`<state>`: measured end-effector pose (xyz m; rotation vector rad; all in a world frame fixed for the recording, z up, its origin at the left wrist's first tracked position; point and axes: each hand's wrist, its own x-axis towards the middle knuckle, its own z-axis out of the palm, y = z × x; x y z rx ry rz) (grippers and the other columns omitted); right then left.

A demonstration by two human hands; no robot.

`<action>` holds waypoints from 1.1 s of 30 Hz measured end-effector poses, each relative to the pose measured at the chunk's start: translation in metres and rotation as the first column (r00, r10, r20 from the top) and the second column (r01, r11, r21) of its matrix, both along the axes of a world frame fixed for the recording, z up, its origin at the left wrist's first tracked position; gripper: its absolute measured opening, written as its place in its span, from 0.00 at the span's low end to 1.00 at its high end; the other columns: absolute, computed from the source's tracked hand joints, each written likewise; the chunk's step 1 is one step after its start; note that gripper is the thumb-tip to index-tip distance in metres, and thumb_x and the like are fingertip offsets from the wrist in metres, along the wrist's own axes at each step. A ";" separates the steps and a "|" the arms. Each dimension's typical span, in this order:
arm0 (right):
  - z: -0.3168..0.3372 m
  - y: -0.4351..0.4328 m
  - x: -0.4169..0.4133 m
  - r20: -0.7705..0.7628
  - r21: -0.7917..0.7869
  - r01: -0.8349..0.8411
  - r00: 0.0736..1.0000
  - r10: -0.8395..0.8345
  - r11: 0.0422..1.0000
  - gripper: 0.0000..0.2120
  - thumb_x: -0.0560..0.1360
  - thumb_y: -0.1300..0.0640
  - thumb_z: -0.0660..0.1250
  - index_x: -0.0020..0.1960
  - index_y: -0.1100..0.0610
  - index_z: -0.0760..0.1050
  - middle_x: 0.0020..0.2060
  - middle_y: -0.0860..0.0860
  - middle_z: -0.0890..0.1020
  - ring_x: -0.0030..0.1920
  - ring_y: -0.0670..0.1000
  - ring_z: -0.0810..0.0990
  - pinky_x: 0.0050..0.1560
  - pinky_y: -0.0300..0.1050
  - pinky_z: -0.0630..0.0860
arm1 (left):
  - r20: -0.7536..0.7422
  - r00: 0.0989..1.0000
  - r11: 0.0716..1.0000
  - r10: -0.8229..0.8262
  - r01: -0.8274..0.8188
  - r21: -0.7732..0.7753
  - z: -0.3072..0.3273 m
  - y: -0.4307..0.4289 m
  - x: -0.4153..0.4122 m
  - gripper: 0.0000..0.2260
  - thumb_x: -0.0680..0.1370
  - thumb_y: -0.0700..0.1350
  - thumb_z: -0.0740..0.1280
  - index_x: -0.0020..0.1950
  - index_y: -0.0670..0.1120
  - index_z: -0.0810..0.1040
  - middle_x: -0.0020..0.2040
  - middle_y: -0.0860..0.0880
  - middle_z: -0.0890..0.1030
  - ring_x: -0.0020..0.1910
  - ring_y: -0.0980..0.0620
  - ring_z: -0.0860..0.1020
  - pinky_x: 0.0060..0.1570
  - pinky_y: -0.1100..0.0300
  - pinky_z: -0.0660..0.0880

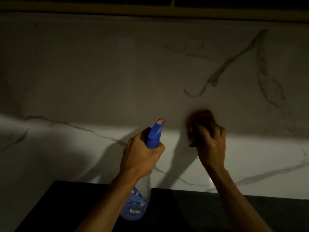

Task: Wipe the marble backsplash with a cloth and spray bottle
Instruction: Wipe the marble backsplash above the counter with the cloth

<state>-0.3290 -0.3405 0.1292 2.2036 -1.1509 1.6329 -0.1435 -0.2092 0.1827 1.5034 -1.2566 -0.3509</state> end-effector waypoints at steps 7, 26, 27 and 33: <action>-0.067 0.022 0.017 0.114 0.318 0.022 0.992 -0.061 0.948 0.25 0.72 0.62 0.72 0.65 0.48 0.68 0.65 0.54 0.67 0.57 0.44 0.72 0.61 0.48 0.74 | -0.049 0.999 0.996 -0.016 0.020 0.090 -0.023 -0.003 -0.022 0.10 0.67 0.45 0.70 0.31 0.56 0.72 0.25 0.50 0.72 0.26 0.45 0.75 0.35 0.40 0.80; -0.088 -0.006 -0.082 0.317 0.459 0.171 0.885 -0.340 0.872 0.33 0.67 0.71 0.72 0.69 0.60 0.66 0.69 0.59 0.65 0.69 0.59 0.64 0.68 0.52 0.61 | 0.027 0.980 0.961 -0.198 0.188 0.201 -0.046 -0.029 -0.081 0.09 0.65 0.52 0.69 0.41 0.52 0.74 0.32 0.45 0.79 0.33 0.40 0.79 0.37 0.43 0.81; -0.094 -0.005 -0.078 0.367 0.493 0.151 0.857 -0.362 0.857 0.31 0.68 0.71 0.71 0.68 0.60 0.66 0.69 0.58 0.65 0.69 0.58 0.64 0.68 0.51 0.61 | 0.024 0.981 0.962 -0.195 0.186 0.199 -0.049 -0.029 -0.082 0.07 0.67 0.50 0.70 0.40 0.51 0.74 0.31 0.44 0.78 0.33 0.39 0.79 0.37 0.44 0.81; -0.122 0.009 -0.029 0.652 0.652 -0.024 0.528 -0.544 0.758 0.26 0.69 0.74 0.64 0.65 0.59 0.67 0.64 0.58 0.68 0.66 0.60 0.70 0.69 0.55 0.67 | 0.070 0.982 0.961 -0.175 0.154 0.231 -0.060 -0.024 -0.087 0.10 0.69 0.44 0.71 0.35 0.50 0.70 0.26 0.52 0.72 0.28 0.50 0.74 0.35 0.52 0.78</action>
